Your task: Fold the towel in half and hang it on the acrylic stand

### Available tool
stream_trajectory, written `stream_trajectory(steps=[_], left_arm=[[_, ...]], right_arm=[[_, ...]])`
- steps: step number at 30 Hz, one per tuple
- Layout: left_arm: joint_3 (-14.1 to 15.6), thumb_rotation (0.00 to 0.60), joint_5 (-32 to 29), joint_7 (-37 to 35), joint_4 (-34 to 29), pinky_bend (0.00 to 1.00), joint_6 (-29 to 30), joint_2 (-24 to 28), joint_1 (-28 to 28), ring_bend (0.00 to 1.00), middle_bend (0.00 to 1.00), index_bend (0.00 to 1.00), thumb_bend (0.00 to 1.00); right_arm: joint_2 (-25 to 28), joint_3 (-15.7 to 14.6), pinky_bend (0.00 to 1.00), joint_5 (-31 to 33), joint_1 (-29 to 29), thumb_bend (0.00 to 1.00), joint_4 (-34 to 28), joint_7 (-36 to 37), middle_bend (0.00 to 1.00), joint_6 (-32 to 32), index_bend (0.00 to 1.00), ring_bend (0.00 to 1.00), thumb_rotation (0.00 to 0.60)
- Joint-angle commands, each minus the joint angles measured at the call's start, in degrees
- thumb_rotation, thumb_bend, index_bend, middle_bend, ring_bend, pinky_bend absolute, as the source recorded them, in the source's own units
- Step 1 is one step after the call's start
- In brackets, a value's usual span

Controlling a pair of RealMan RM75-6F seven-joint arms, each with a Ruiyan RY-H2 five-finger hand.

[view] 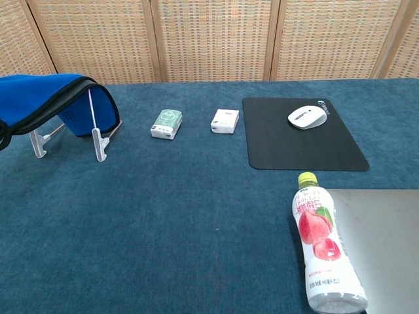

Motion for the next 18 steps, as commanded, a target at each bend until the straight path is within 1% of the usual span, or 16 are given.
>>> stream_trajectory(steps=[1, 2, 3, 4, 5, 6, 7, 9, 13, 16, 18], left_arm=[[1.15, 0.600, -1.19, 1.93, 1.17, 0.00, -0.10, -1.43, -0.51, 0.00, 0.00, 0.78, 0.79], [1.41, 0.600, -1.31, 2.33, 1.38, 0.00, -0.31, -1.63, -0.62, 0.00, 0.00, 0.59, 0.68], [1.69, 0.600, -1.39, 2.74, 1.60, 0.00, -0.56, -1.81, -0.74, 0.00, 0.00, 0.34, 0.54], [1.98, 0.600, -1.39, 3.16, 1.84, 0.00, -0.78, -1.99, -0.84, 0.00, 0.00, 0.12, 0.40], [2.19, 0.600, -1.28, 3.43, 2.07, 0.00, -0.92, -2.18, -0.92, 0.00, 0.00, 0.03, 0.34], [2.29, 0.600, -0.81, 3.40, 2.38, 0.00, -0.95, -2.53, -0.92, 0.00, 0.00, 0.00, 0.28], [1.73, 0.600, 2.09, 1.34, 2.82, 0.00, -0.16, -3.47, -0.27, 0.00, 0.00, 0.00, 0.25], [1.87, 0.600, 5.86, -0.91, 4.05, 0.00, 0.56, -4.28, 0.86, 0.00, 0.00, 0.00, 0.21], [2.06, 0.600, 10.69, -4.35, 6.15, 0.00, 0.54, -5.07, 2.27, 0.00, 0.00, 0.00, 0.19], [2.10, 0.600, 12.71, -5.95, 6.96, 0.00, 0.34, -5.33, 2.79, 0.00, 0.00, 0.00, 0.16], [1.99, 0.600, 15.05, -8.37, 7.80, 0.00, 0.13, -5.65, 3.46, 0.00, 0.00, 0.00, 0.14]], right_arm=[[0.01, -0.04, 0.00, -0.09, -0.02, 0.00, 0.02, 0.04, 0.00, 0.06, 0.00, 0.00, 0.600], [0.02, -0.05, 0.00, -0.12, -0.02, 0.00, 0.01, 0.06, 0.00, 0.07, 0.00, 0.00, 0.600], [0.03, -0.06, 0.00, -0.14, -0.02, 0.00, -0.01, 0.08, 0.00, 0.08, 0.00, 0.00, 0.600], [0.04, -0.08, 0.00, -0.15, -0.03, 0.00, -0.01, 0.09, 0.00, 0.09, 0.00, 0.00, 0.600], [0.04, -0.08, 0.00, -0.16, -0.05, 0.00, 0.00, 0.08, 0.00, 0.12, 0.00, 0.00, 0.600], [0.04, -0.08, 0.00, -0.16, -0.04, 0.00, 0.00, 0.05, 0.00, 0.14, 0.00, 0.00, 0.600], [0.04, -0.10, 0.00, -0.19, -0.03, 0.00, -0.04, -0.05, 0.00, 0.12, 0.00, 0.00, 0.600], [0.01, -0.13, 0.00, -0.23, -0.03, 0.00, -0.09, -0.17, 0.00, 0.13, 0.00, 0.00, 0.600], [0.03, -0.20, 0.00, -0.42, -0.09, 0.00, -0.18, -0.27, 0.00, 0.30, 0.00, 0.00, 0.600], [0.05, -0.24, 0.00, -0.44, -0.11, 0.00, -0.19, -0.29, 0.00, 0.32, 0.00, 0.00, 0.600], [0.07, -0.30, 0.00, -0.55, -0.12, 0.00, -0.24, -0.30, 0.00, 0.36, 0.00, 0.00, 0.600]])
